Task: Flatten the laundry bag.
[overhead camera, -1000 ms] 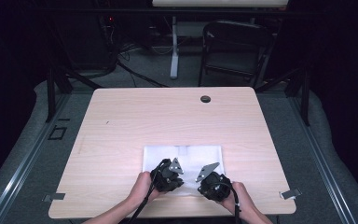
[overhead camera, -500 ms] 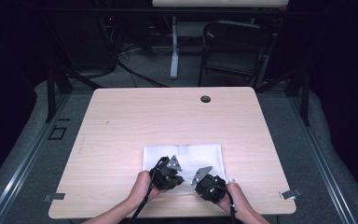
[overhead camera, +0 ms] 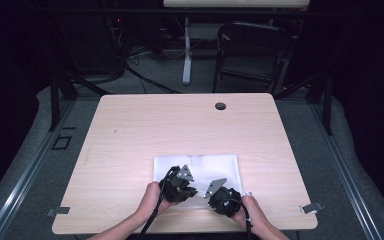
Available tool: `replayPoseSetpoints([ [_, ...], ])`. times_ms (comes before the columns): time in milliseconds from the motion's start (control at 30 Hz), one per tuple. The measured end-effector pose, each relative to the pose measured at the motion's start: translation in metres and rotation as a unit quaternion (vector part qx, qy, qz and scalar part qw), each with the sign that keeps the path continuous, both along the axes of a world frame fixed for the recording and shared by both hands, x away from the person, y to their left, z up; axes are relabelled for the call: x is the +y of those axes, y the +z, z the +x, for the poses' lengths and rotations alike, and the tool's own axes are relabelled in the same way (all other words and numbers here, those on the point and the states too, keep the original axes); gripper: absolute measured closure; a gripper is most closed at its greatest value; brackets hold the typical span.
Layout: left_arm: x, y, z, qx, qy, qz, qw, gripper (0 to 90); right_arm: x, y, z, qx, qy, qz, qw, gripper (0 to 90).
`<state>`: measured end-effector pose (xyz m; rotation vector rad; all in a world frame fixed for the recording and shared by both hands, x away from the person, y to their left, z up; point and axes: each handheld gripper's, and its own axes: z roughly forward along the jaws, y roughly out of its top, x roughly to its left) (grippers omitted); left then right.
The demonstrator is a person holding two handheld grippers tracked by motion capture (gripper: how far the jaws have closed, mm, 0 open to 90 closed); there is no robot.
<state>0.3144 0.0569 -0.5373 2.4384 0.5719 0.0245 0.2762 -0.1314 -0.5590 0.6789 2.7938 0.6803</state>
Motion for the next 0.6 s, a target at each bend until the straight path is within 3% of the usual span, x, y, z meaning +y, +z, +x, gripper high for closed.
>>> replayPoseSetpoints([
  [200,0.001,0.006,0.007,0.006,0.003,-0.004,1.0000,87.2,-0.001,0.002,0.001,0.009,0.002,-0.006,0.9999,90.0],
  [367,0.000,0.010,0.009,-0.001,0.001,0.007,1.0000,87.2,-0.002,0.001,0.002,0.015,0.003,-0.001,0.9999,90.0],
  [600,0.002,0.020,0.017,-0.003,0.014,0.002,0.9999,87.2,-0.002,0.002,0.002,0.022,0.003,-0.005,0.9997,90.0],
])
